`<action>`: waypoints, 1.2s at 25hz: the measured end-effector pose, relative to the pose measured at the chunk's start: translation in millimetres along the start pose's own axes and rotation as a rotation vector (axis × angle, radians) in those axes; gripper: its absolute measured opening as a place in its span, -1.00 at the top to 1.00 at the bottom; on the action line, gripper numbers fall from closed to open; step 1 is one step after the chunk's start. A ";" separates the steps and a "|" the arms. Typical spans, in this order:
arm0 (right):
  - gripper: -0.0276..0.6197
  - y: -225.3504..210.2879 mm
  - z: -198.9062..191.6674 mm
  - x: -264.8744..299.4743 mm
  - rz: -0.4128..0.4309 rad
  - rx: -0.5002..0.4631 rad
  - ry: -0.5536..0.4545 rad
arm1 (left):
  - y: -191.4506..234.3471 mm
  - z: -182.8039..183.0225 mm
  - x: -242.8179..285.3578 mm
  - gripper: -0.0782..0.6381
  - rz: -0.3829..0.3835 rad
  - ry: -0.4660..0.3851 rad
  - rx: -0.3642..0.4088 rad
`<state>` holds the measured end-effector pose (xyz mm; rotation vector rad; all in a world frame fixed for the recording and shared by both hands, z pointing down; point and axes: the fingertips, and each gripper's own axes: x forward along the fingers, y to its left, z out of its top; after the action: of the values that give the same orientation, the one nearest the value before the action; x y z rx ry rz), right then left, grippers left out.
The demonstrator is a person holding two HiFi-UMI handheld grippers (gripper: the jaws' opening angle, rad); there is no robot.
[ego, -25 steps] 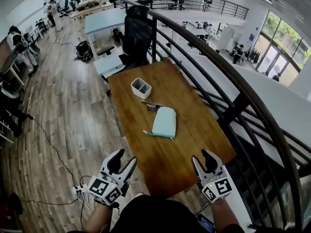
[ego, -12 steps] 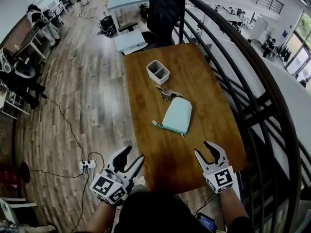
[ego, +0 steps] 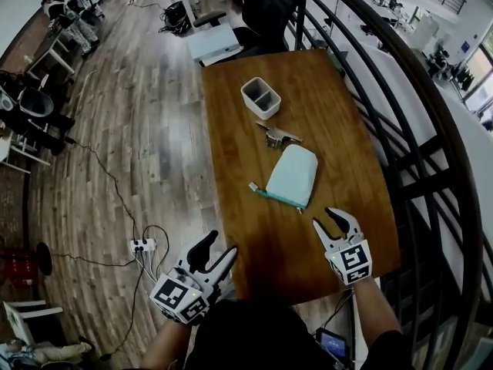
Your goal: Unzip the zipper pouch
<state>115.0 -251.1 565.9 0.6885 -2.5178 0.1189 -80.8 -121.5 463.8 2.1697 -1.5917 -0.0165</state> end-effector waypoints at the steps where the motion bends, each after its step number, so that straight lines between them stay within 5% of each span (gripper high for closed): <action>1: 0.44 -2.6 -5.1 5.8 -0.005 -0.006 0.023 | -0.8 -1.0 0.9 0.11 -0.003 0.004 -0.004; 7: 0.47 -8.3 -35.7 47.5 0.025 -0.178 0.175 | 15.9 -9.4 3.0 0.11 0.009 0.033 -0.019; 14: 0.28 -25.7 -45.9 85.3 0.012 0.203 0.236 | 37.4 -15.8 -4.2 0.11 0.065 0.039 -0.071; 24: 0.18 -32.8 -63.4 111.9 -0.077 0.315 0.336 | 51.2 -21.4 -7.0 0.11 0.085 0.052 -0.086; 30: 0.59 -20.4 -72.1 111.3 -0.050 0.446 0.367 | 49.5 -27.9 -3.8 0.11 0.061 0.071 -0.080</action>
<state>76.8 -303.4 683.4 0.8132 -2.1310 0.7371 -119.3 -120.1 505.7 2.0378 -1.5890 0.0150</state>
